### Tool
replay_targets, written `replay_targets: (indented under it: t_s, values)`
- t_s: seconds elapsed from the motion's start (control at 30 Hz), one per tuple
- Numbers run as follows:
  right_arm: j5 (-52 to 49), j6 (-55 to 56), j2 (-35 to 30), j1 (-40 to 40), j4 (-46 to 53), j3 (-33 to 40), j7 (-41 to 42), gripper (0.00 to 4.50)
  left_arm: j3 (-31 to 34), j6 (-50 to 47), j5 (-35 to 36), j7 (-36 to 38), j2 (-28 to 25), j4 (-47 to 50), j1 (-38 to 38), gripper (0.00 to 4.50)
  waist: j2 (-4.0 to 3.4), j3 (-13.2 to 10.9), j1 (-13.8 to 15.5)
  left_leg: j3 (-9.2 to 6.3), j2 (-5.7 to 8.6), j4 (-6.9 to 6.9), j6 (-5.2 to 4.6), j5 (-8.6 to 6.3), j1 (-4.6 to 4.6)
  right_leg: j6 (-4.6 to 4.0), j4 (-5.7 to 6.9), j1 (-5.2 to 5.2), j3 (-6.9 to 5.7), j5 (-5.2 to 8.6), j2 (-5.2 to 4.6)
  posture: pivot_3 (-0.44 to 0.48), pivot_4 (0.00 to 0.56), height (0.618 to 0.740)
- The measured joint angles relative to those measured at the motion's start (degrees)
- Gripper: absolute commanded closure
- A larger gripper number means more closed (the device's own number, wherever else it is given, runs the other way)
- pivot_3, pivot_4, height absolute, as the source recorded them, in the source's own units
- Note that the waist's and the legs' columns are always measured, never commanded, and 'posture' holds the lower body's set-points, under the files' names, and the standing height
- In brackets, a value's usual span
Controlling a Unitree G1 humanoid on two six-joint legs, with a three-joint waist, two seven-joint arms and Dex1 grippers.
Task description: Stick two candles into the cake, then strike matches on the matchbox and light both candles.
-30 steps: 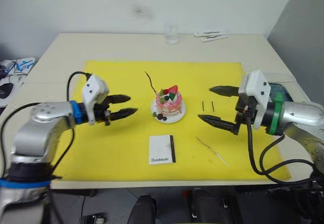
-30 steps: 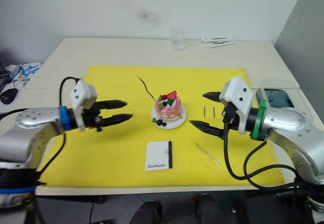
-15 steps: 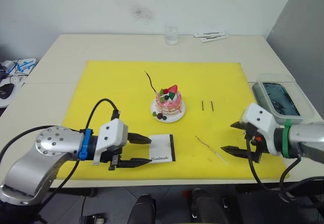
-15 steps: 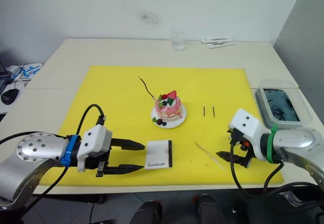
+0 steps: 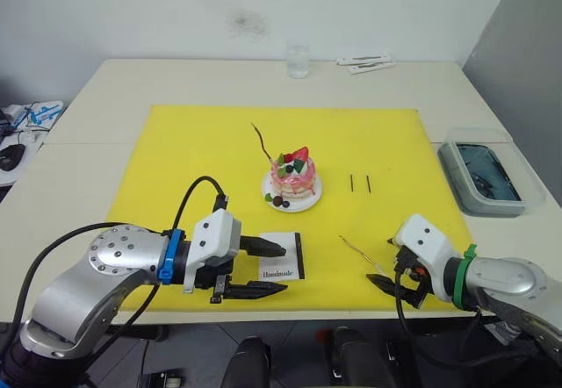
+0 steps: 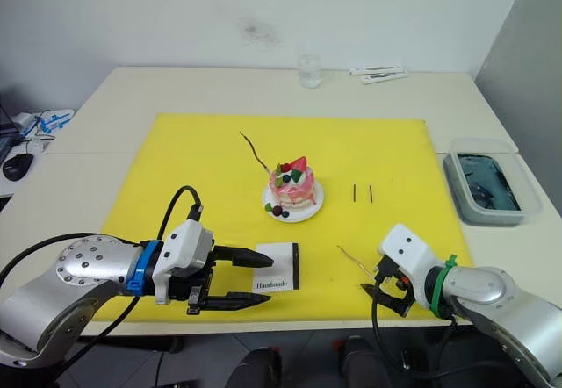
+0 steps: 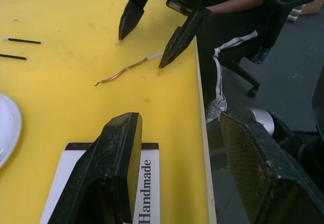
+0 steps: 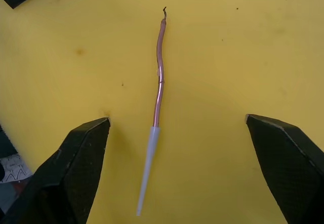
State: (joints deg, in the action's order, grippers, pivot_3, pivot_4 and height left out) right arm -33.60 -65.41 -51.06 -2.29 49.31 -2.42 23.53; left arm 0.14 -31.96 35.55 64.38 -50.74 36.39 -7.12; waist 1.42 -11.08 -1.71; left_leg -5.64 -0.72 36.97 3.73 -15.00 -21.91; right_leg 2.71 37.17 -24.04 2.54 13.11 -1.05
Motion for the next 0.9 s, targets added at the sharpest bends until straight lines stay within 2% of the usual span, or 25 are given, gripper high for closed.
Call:
replay_targets:
  t_s: [0.3, 0.33, 0.53, 0.73, 0.9]
  values:
    - [1.5, -0.4, 0.8, 3.0, 2.6, -1.2, -1.4, 4.34, 0.0, 0.3, -0.3, 0.0, 0.0, -0.2, 0.0, 1.72, 0.01, 0.0, 0.0, -0.02, 0.0, 0.01, 0.0, 0.0, 0.0, -0.03, 0.0, 0.02, 0.0, 0.02, 0.0, 0.0, 0.15, 0.74]
    - [1.5, -0.5, 1.0, 3.0, 2.7, -1.2, -1.6, 4.45, 0.0, 0.3, -0.3, 0.0, 0.0, -0.2, 0.0, 1.72, 0.02, 0.0, 0.0, -0.01, 0.0, 0.02, 0.0, 0.0, 0.0, -0.03, -0.01, 0.02, 0.0, 0.02, 0.0, 0.0, 0.15, 0.74]
    - [1.2, -2.7, 2.5, 1.8, 2.8, -1.0, -2.3, 4.45, 0.0, 0.3, -0.3, -0.3, 0.0, -0.2, 0.0, 1.72, 0.03, 0.0, 0.0, -0.01, 0.0, 0.03, 0.0, 0.0, 0.02, -0.08, 0.0, 0.02, 0.0, 0.05, 0.0, 0.0, 0.15, 0.74]
    - [-2.2, -5.4, 1.9, -2.7, 1.7, 5.6, 1.4, 4.45, 0.1, -0.2, 0.4, -1.2, -0.1, -0.2, 0.1, 1.72, 0.02, 0.0, 0.0, -0.03, 0.0, 0.03, -0.01, 0.01, 0.0, -0.05, 0.0, 0.02, -0.01, 0.02, 0.01, 0.0, 0.15, 0.74]
    - [-2.0, 1.5, -11.4, -2.0, -6.1, 12.9, 13.9, 4.45, 0.2, -0.5, 0.9, -1.1, -0.3, -0.2, 0.0, 1.72, 0.03, 0.0, 0.0, 0.0, 0.02, 0.0, -0.02, 0.0, -0.01, -0.04, -0.09, 0.05, -0.01, 0.02, -0.02, 0.0, 0.15, 0.74]
